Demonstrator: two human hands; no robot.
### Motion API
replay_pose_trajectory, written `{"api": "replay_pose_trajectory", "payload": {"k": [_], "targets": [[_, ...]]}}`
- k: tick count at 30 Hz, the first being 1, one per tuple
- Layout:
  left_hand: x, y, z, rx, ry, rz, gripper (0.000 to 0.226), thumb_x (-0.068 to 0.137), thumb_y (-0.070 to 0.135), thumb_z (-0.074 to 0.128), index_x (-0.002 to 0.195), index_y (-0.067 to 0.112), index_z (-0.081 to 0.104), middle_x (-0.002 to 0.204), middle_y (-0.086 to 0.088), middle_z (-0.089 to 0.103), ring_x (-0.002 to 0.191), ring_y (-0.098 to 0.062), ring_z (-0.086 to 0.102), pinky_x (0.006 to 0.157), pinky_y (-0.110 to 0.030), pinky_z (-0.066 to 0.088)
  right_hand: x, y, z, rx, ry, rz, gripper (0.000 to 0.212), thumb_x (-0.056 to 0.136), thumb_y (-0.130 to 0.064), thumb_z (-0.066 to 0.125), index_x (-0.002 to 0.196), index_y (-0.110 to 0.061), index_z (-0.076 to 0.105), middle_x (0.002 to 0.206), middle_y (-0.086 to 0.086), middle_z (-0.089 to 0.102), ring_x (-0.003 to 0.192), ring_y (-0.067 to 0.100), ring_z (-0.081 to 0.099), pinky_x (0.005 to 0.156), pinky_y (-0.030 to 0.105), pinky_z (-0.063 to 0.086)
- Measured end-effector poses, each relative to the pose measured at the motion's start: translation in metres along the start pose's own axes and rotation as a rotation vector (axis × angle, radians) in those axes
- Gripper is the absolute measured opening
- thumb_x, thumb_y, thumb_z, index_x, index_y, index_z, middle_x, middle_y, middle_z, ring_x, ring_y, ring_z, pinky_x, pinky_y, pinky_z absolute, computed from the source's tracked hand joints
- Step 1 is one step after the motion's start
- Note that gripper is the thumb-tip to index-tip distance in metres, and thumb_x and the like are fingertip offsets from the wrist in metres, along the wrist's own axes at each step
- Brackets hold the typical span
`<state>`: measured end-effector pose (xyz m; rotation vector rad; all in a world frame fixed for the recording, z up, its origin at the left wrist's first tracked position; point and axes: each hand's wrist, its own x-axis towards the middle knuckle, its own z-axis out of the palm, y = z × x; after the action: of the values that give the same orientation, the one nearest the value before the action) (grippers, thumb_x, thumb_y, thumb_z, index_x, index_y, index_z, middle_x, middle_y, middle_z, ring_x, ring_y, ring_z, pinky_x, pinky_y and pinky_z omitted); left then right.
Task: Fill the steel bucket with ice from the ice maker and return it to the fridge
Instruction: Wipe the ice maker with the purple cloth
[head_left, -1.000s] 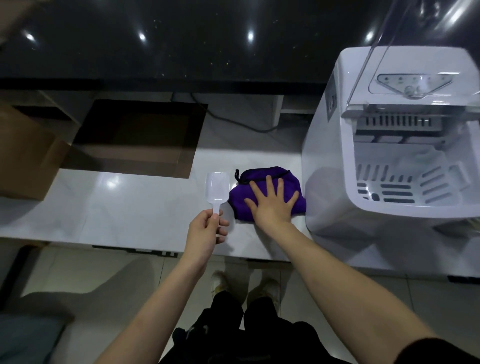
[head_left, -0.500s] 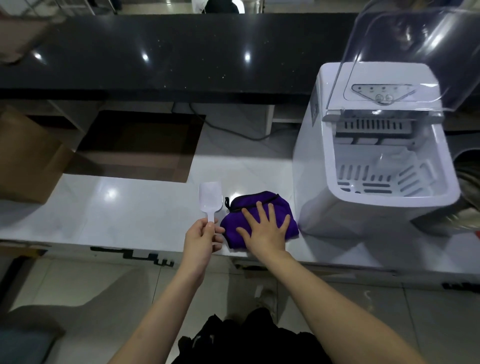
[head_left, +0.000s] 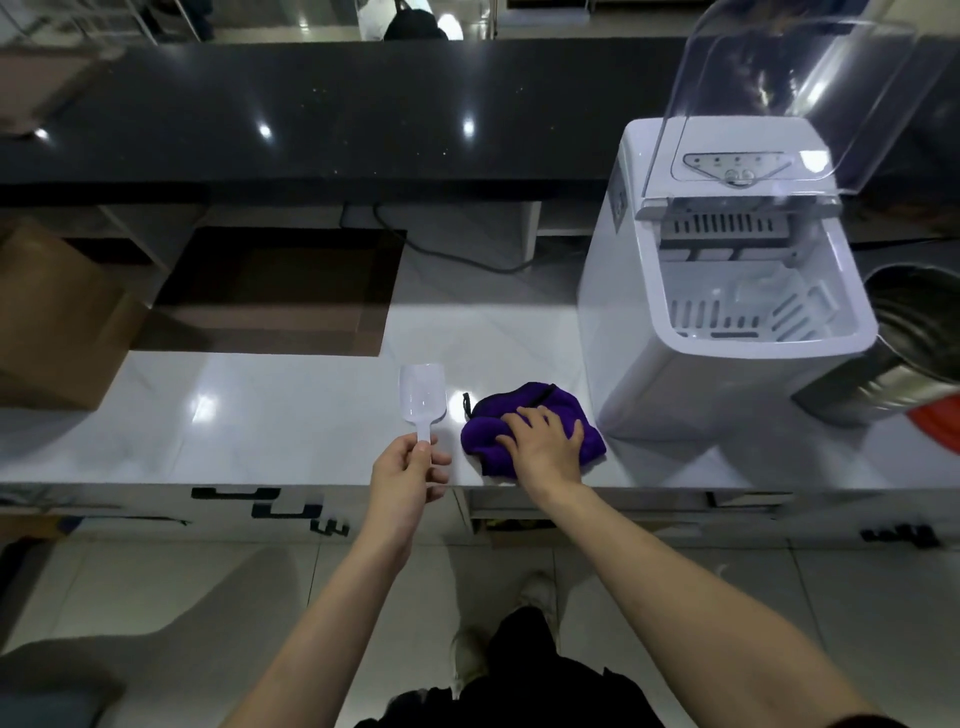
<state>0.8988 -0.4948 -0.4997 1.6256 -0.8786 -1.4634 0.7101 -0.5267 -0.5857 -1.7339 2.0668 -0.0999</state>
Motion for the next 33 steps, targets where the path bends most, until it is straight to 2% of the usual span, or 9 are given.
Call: {"api": "replay_pose_trajectory", "payload": {"k": [3, 5, 9, 14, 16, 19, 24, 29, 33], "targets": [[-0.006, 0.007, -0.005, 0.009, -0.018, 0.016, 0.023, 0.109, 0.01, 0.042, 0.099, 0.009, 0.063, 0.087, -0.011, 0.061, 0.068, -0.017, 0.054, 0.061, -0.028, 0.05, -0.005, 0.001, -0.006, 0.075, 0.058, 0.0, 0.038, 0.108, -0.05, 0.039, 0.14, -0.036, 0.054, 0.145, -0.007, 0.055, 0.14, 0.021, 0.044, 0.122, 0.062, 0.019], [-0.011, 0.012, -0.009, 0.022, -0.031, 0.035, 0.023, 0.109, 0.011, 0.042, 0.101, 0.009, 0.063, 0.087, -0.009, 0.062, 0.07, -0.017, 0.055, 0.062, -0.029, 0.049, -0.009, 0.002, -0.01, 0.12, 0.119, -0.019, 0.035, 0.108, -0.047, 0.041, 0.138, -0.035, 0.056, 0.137, -0.005, 0.06, 0.129, 0.024, 0.052, 0.117, 0.059, 0.029], [-0.015, 0.02, -0.014, 0.05, -0.036, 0.068, 0.021, 0.108, 0.012, 0.043, 0.103, 0.008, 0.063, 0.086, -0.007, 0.064, 0.071, -0.017, 0.056, 0.063, -0.028, 0.05, -0.017, 0.006, -0.019, 0.161, 0.269, -0.109, 0.034, 0.107, -0.037, 0.048, 0.137, -0.028, 0.058, 0.126, 0.0, 0.065, 0.108, 0.029, 0.063, 0.089, 0.046, 0.052], [-0.025, 0.031, -0.02, 0.07, -0.074, 0.124, 0.022, 0.109, 0.013, 0.043, 0.109, 0.005, 0.064, 0.082, -0.006, 0.059, 0.069, -0.016, 0.057, 0.063, -0.028, 0.052, -0.037, 0.001, -0.046, 0.236, 0.477, -0.142, 0.039, 0.104, -0.034, 0.055, 0.142, -0.027, 0.059, 0.128, 0.001, 0.064, 0.106, 0.026, 0.064, 0.078, 0.044, 0.057], [-0.029, 0.04, -0.019, 0.071, -0.088, 0.156, 0.023, 0.109, 0.014, 0.044, 0.107, 0.008, 0.065, 0.081, -0.006, 0.058, 0.069, -0.016, 0.057, 0.064, -0.029, 0.053, -0.046, -0.002, -0.06, 0.24, 0.565, -0.147, 0.043, 0.103, -0.039, 0.051, 0.143, -0.026, 0.06, 0.128, 0.001, 0.066, 0.107, 0.026, 0.065, 0.076, 0.043, 0.058], [-0.034, 0.053, -0.015, 0.069, -0.112, 0.192, 0.024, 0.109, 0.018, 0.044, 0.106, 0.011, 0.067, 0.082, -0.006, 0.057, 0.072, -0.017, 0.056, 0.069, -0.034, 0.054, -0.059, -0.005, -0.086, 0.268, 0.675, -0.145, 0.048, 0.102, -0.045, 0.044, 0.143, -0.027, 0.06, 0.128, 0.0, 0.066, 0.109, 0.025, 0.065, 0.076, 0.042, 0.059], [-0.042, 0.073, 0.0, 0.071, -0.169, 0.243, 0.026, 0.11, 0.021, 0.043, 0.107, 0.011, 0.067, 0.088, -0.006, 0.06, 0.076, -0.018, 0.057, 0.074, -0.037, 0.056, -0.089, -0.004, -0.138, 0.322, 0.823, -0.179, 0.043, 0.103, -0.035, 0.058, 0.145, -0.025, 0.06, 0.128, -0.003, 0.067, 0.108, 0.022, 0.067, 0.08, 0.042, 0.059], [-0.052, 0.093, 0.022, 0.094, -0.227, 0.277, 0.027, 0.11, 0.02, 0.041, 0.109, 0.013, 0.067, 0.081, -0.005, 0.055, 0.072, -0.017, 0.054, 0.068, -0.034, 0.054, -0.112, 0.003, -0.19, 0.307, 0.99, -0.192, 0.043, 0.102, -0.035, 0.061, 0.143, -0.023, 0.061, 0.125, -0.001, 0.071, 0.106, 0.021, 0.068, 0.078, 0.041, 0.06], [-0.051, 0.11, 0.046, 0.134, -0.231, 0.256, 0.027, 0.106, 0.013, 0.039, 0.097, 0.012, 0.065, 0.072, -0.003, 0.046, 0.066, -0.018, 0.044, 0.058, -0.032, 0.043, -0.119, 0.021, -0.228, 0.331, 1.076, -0.18, 0.044, 0.102, -0.034, 0.063, 0.144, -0.022, 0.06, 0.124, 0.001, 0.071, 0.11, 0.022, 0.067, 0.084, 0.045, 0.06]]}}
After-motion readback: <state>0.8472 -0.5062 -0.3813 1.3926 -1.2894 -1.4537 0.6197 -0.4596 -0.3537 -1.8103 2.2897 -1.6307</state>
